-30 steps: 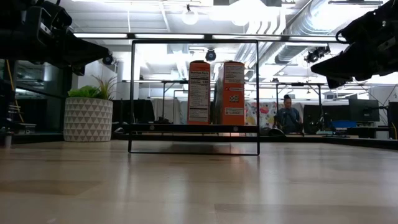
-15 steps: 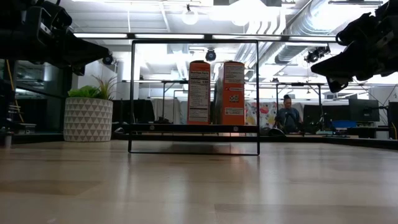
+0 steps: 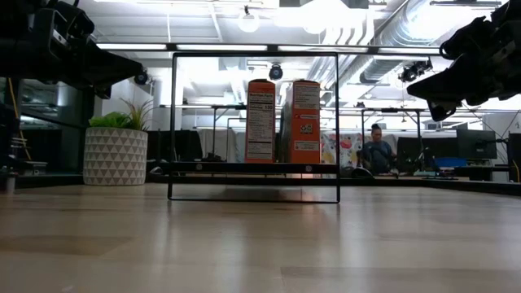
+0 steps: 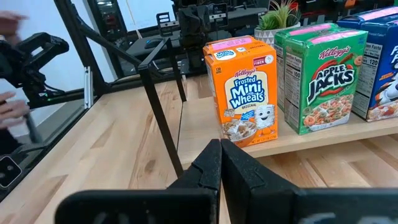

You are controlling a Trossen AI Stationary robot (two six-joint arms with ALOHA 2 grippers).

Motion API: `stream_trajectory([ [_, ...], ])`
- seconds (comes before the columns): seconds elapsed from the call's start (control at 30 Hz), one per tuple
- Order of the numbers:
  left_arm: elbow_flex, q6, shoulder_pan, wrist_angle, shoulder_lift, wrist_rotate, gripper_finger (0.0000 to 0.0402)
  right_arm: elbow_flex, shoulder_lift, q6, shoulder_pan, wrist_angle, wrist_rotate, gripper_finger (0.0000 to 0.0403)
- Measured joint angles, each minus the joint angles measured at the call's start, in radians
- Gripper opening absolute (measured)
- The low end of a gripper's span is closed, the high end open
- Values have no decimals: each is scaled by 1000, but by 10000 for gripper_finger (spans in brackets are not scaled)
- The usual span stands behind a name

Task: Stack cereal on shelf
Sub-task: Return to Home Position

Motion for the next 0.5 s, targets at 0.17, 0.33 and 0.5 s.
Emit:
stream_trajectory([
  [0.17, 0, 0, 0, 0, 0, 0, 15, 0, 0, 0, 0, 0, 0, 0],
  [0.33, 0, 0, -1, -24, -33, 1, 15, 0, 0, 0, 0, 0, 0, 0],
  [0.5, 0, -16, -17, -166, -147, 17, 15, 0, 0, 0, 0, 0, 1, 0],
])
